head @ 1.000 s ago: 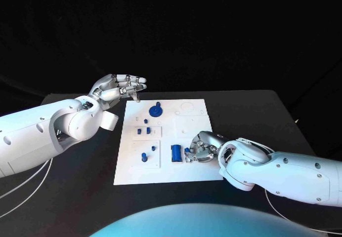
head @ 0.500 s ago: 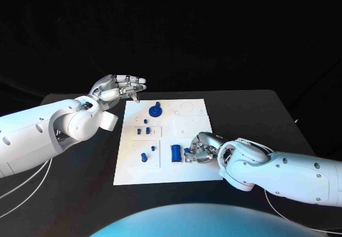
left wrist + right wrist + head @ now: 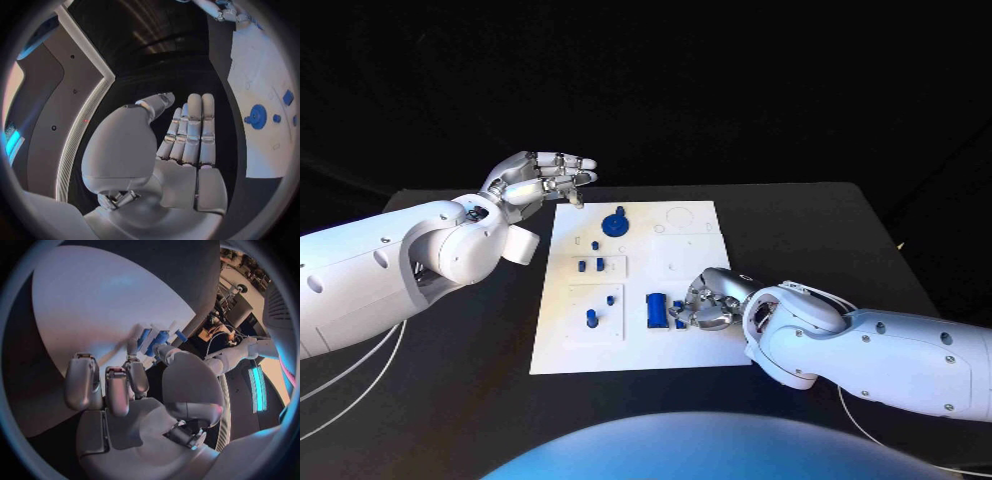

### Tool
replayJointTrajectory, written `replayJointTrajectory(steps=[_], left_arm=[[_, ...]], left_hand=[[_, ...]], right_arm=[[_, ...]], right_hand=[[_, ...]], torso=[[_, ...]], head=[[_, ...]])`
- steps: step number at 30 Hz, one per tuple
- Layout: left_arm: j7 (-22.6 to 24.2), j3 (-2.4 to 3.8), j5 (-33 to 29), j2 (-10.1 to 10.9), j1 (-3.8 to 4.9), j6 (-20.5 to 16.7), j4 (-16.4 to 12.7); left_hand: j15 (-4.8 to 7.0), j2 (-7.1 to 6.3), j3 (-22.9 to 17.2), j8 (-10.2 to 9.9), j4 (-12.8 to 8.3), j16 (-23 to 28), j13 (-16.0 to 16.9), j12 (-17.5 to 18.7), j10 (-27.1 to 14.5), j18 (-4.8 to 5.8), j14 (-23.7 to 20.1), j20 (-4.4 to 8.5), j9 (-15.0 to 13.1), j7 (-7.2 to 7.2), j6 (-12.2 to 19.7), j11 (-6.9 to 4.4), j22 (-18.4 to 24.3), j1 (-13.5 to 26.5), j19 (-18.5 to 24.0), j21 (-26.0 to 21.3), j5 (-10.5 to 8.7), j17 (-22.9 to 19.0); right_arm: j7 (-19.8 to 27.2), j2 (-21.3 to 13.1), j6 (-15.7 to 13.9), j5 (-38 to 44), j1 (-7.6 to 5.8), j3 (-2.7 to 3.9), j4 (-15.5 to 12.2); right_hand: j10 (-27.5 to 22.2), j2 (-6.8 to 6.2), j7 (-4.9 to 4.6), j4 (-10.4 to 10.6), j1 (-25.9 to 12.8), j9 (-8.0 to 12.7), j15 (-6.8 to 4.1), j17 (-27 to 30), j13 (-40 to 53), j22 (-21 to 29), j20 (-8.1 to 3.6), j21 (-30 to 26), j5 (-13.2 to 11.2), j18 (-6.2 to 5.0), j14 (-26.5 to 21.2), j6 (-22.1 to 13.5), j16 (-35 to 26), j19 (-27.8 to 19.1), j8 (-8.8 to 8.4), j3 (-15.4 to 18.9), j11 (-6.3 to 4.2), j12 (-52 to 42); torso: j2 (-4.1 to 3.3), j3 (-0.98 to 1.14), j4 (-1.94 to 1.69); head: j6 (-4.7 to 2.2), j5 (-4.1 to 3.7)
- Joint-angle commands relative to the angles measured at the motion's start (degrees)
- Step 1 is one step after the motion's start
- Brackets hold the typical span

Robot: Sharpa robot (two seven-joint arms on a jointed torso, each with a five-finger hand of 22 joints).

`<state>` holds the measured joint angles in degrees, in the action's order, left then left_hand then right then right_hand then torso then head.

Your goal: Assemble the parts on the task board

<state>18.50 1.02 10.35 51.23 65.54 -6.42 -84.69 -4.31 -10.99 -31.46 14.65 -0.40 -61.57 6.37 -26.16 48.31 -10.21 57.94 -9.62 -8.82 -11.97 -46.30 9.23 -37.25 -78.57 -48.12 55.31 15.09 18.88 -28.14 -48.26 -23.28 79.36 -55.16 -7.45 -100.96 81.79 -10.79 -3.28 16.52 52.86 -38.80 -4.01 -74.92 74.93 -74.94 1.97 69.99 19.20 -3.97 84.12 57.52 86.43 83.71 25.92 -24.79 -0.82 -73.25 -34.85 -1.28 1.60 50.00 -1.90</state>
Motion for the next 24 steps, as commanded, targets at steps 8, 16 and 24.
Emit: replayJointTrajectory(steps=[8,16,24], left_arm=[[0.1,0.03,-0.2,-0.1,0.03,0.9,0.0],[0.2,0.03,-0.2,-0.1,0.03,0.9,0.0],[0.8,0.02,-0.3,0.0,0.03,0.6,0.2]], left_hand=[[-0.2,0.28,-0.1,0.4,-0.2,-0.3,0.1,-0.4,-0.4,-0.35,-0.4,-0.16,0.0,-1.1,0.4,0.04,0.1,0.1,0.2,-0.1,0.3,0.0],[-0.2,0.29,-0.1,0.4,-0.2,-0.3,0.1,-0.4,-0.4,-0.35,-0.4,-0.16,0.1,-1.1,0.4,0.04,0.1,0.1,0.2,-0.1,0.3,0.0],[-0.23,0.35,-0.1,0.4,-0.2,-0.3,0.1,-0.5,-0.5,-0.34,-0.4,-0.18,0.1,-1.12,0.5,0.07,0.1,0.1,0.2,-0.1,0.32,0.0]], right_arm=[[1.2,-0.4,-0.5,1.1,0.06,-0.01,-0.3],[2.0,-1.6,-0.9,1.2,0.05,0.0,-0.5],[13.0,-4.4,-7.3,-6.5,-1.61,0.03,-1.0]], right_hand=[[0.4,0.24,0.08,-0.2,0.0,-0.1,-0.44,-6.7,2.3,-10.2,-0.11,-0.1,0.4,0.32,4.2,0.1,0.1,0.2,-0.17,0.9,-0.12,-0.2],[0.2,1.52,-0.03,-2.7,6.5,-0.1,-0.4,-6.4,2.1,-10.1,-0.09,-0.6,-4.0,0.24,4.1,-0.3,-0.1,0.1,-0.47,1.1,-0.06,0.2],[-1.7,1.09,-1.49,-4.2,10.2,0.9,0.53,-4.0,0.3,-9.0,0.58,-5.0,-4.3,-0.45,3.6,-3.6,-1.2,-1.5,-2.87,0.6,1.13,2.9]], torso=[[0.01,0.01,0.03],[0.06,0.03,0.04],[0.37,0.05,0.23]], head=[[0.0,-0.02],[0.0,0.06],[0.0,0.27]])
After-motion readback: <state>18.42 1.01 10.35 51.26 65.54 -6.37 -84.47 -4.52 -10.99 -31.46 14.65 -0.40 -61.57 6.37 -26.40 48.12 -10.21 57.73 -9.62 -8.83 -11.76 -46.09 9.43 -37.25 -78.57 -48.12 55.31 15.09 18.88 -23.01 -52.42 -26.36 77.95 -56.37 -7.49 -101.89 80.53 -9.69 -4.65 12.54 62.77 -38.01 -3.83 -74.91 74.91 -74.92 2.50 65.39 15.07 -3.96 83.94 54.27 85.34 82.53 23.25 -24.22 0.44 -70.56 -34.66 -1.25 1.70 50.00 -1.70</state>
